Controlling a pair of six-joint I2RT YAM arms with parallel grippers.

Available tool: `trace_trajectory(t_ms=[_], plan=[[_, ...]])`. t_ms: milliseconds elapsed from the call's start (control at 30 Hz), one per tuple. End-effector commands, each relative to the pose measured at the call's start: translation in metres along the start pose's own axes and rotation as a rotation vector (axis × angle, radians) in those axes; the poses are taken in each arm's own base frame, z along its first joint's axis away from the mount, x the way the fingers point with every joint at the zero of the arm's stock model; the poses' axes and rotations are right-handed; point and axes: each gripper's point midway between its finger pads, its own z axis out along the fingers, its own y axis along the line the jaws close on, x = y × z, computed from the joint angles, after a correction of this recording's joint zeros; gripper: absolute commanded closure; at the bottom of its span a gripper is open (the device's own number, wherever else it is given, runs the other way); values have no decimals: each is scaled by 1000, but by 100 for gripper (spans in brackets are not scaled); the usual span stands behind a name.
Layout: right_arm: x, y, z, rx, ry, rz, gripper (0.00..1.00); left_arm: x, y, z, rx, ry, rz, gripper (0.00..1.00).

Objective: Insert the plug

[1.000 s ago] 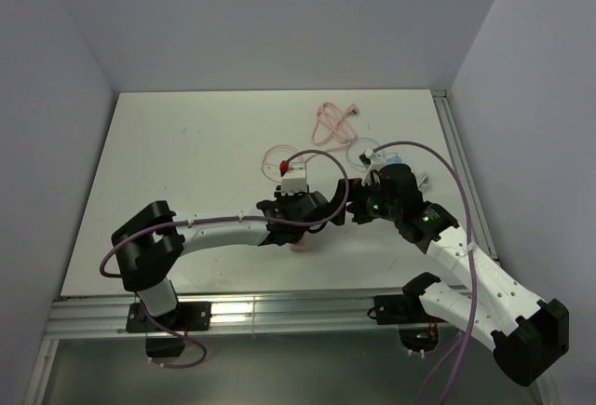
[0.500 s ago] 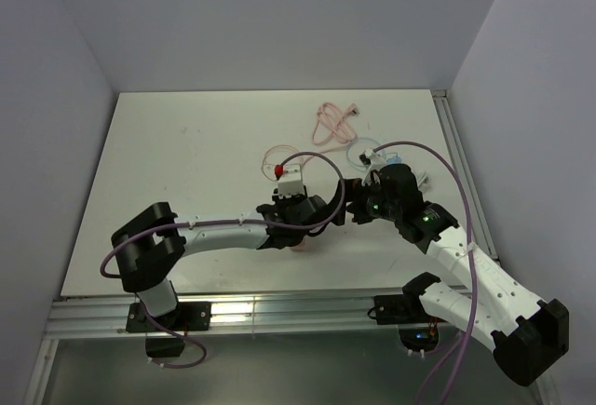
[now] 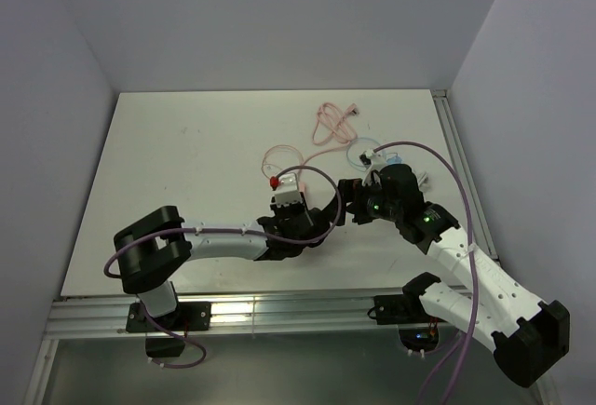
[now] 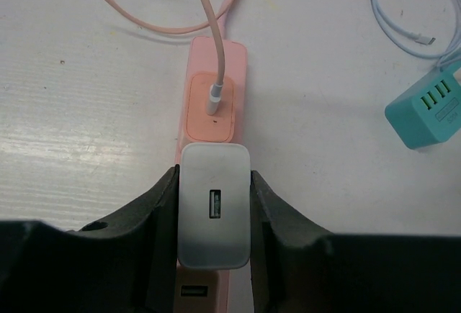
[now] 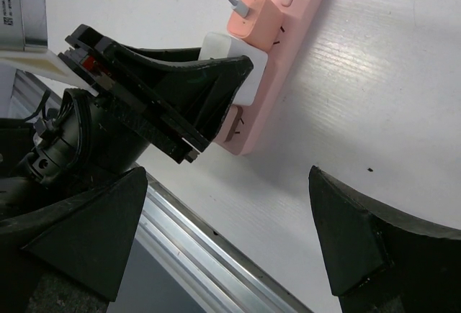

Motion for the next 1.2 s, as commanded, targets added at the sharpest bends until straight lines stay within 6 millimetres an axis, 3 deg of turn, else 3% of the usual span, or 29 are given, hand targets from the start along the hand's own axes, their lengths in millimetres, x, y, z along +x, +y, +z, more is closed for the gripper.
trace_trajectory(t_ms=[0,167,400,567,767,833,867,967,1067,1100,1167], plan=[[-10,8,-6,-29,-41,-11,0,162,108,-5,-183,547,223,100],[-10,7,-7,-21,-42,-8,0,180,109,-3,-159,607,271,100],[-10,9,-9,-22,-41,1,0,178,125,-1,-155,652,233,100],[-11,11,-9,-29,-41,6,0,187,119,-4,-130,674,221,100],[-11,12,-9,-34,-36,14,0,160,99,3,-124,611,272,100],[-11,12,-11,-30,-37,15,0,147,92,3,-117,577,268,95],[-12,12,-11,-28,-38,15,0,142,90,3,-116,563,269,92],[-13,12,-15,-15,-47,19,0,119,87,2,-139,502,266,53],[-14,11,-18,-6,-56,25,0,94,81,0,-139,430,246,28],[-15,11,-19,-5,-60,25,0,82,75,-3,-116,406,224,14],[-16,12,-20,-2,-66,29,0,67,68,-7,-92,373,207,3]])
